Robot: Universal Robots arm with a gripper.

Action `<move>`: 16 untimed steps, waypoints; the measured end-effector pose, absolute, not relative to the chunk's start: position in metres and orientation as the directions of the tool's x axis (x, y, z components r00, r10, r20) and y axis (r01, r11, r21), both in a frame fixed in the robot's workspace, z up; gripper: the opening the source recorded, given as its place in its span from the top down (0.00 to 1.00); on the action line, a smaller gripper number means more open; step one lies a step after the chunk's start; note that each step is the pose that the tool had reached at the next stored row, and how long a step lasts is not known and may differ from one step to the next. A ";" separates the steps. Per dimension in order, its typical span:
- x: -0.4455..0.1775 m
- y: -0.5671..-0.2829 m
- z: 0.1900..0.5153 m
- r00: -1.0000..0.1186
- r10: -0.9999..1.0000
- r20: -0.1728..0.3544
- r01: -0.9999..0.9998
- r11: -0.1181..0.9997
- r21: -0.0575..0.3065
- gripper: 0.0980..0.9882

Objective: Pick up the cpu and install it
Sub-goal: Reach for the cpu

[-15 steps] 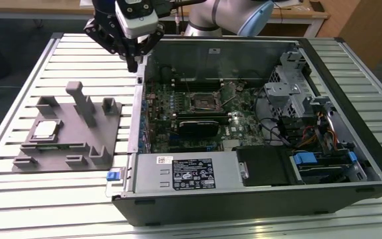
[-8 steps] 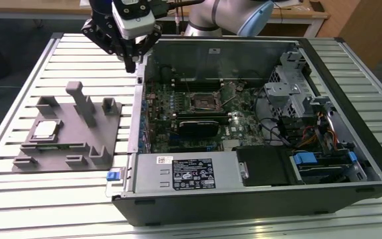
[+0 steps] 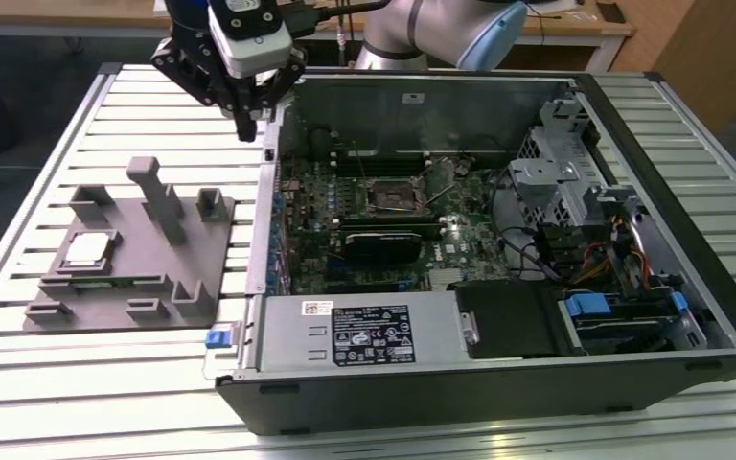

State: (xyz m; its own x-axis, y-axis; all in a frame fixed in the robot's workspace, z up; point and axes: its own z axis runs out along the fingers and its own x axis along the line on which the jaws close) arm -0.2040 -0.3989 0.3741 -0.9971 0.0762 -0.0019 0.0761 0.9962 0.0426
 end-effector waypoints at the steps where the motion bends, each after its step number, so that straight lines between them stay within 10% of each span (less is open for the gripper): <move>1: -0.205 -0.399 0.374 -0.997 0.076 -0.002 0.076 0.996 0.043 0.99; 16: -0.214 -0.399 0.371 -0.997 0.076 0.003 0.076 0.996 0.042 0.99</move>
